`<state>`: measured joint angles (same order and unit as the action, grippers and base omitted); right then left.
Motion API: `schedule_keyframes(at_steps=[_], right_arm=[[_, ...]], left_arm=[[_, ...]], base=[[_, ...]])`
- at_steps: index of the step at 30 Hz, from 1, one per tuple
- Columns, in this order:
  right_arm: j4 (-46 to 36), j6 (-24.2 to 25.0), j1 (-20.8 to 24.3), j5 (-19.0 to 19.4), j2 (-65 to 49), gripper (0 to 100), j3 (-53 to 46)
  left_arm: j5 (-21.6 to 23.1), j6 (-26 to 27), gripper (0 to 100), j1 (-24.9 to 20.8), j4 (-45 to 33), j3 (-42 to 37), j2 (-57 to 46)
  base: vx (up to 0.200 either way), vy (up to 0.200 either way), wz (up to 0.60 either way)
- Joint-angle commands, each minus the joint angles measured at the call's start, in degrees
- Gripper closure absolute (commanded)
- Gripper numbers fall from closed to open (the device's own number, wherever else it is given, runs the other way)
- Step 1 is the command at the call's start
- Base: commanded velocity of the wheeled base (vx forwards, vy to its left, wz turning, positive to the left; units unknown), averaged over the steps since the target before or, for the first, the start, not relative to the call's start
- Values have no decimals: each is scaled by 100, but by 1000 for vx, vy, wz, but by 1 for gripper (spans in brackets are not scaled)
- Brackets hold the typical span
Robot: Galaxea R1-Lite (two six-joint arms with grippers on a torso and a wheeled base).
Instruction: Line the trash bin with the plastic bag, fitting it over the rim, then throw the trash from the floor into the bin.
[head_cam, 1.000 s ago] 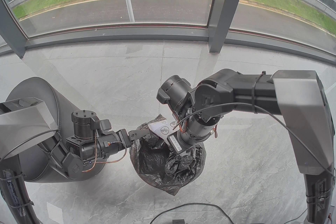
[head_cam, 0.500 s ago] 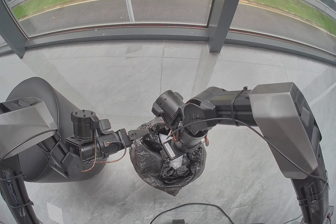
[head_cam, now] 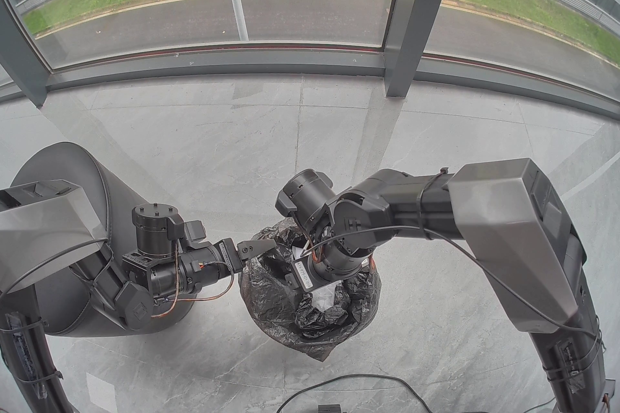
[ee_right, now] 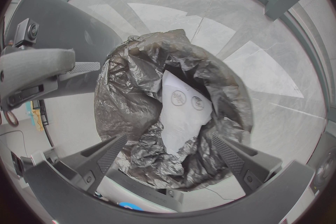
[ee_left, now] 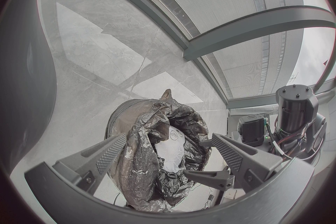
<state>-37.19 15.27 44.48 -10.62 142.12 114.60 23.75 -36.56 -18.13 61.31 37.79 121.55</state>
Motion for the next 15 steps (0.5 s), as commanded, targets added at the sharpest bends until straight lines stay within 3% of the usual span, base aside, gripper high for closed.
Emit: schedule_keyframes(at_steps=[1,15], right_arm=[[177,125,34,148,387,0,-1],[942,248,-80,157,1503,0,-1]], left_arm=[[-2,0,0,-7,4,0,26],[7,8,0,-15,4,-17,79]], base=[[0,0,0],[0,0,0]])
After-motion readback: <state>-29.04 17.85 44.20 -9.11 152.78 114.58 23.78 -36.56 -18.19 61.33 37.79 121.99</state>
